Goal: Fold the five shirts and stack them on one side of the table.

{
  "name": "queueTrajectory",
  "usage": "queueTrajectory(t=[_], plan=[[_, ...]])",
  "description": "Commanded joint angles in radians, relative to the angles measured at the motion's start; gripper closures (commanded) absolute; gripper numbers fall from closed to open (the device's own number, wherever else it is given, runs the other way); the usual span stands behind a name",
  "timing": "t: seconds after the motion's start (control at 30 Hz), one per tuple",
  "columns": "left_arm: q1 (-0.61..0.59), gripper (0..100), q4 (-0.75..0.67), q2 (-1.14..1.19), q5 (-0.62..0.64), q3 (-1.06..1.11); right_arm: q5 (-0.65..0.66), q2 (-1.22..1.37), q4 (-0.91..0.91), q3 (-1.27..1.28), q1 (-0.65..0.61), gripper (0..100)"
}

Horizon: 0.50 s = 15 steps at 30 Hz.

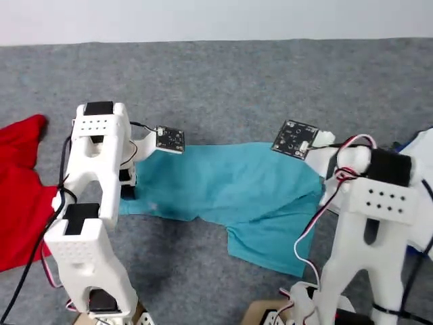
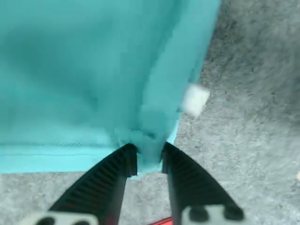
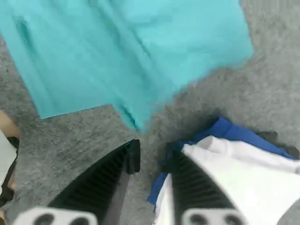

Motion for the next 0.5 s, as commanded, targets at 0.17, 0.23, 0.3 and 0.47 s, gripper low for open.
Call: queueTrajectory(t=[0.17, 0.23, 0.3, 0.47], plan=[[-0.017, 86, 0.026, -0.011, 0.081, -0.189, -0.038, -0.111, -0.007, -0.032, 0.030, 72.8], [-0.017, 87, 0.023, -0.009, 0.123, -0.242, -0.054, -0.114, -0.035, -0.032, 0.028, 72.8], [-0.015, 87, 0.020, -0.003, 0.190, -0.302, -0.120, -0.107, -0.094, -0.026, 0.024, 73.3], [0.015, 97, -0.123, -0.002, 0.503, -0.338, -0.311, 0.007, -0.268, -0.026, -0.005, 89.5]])
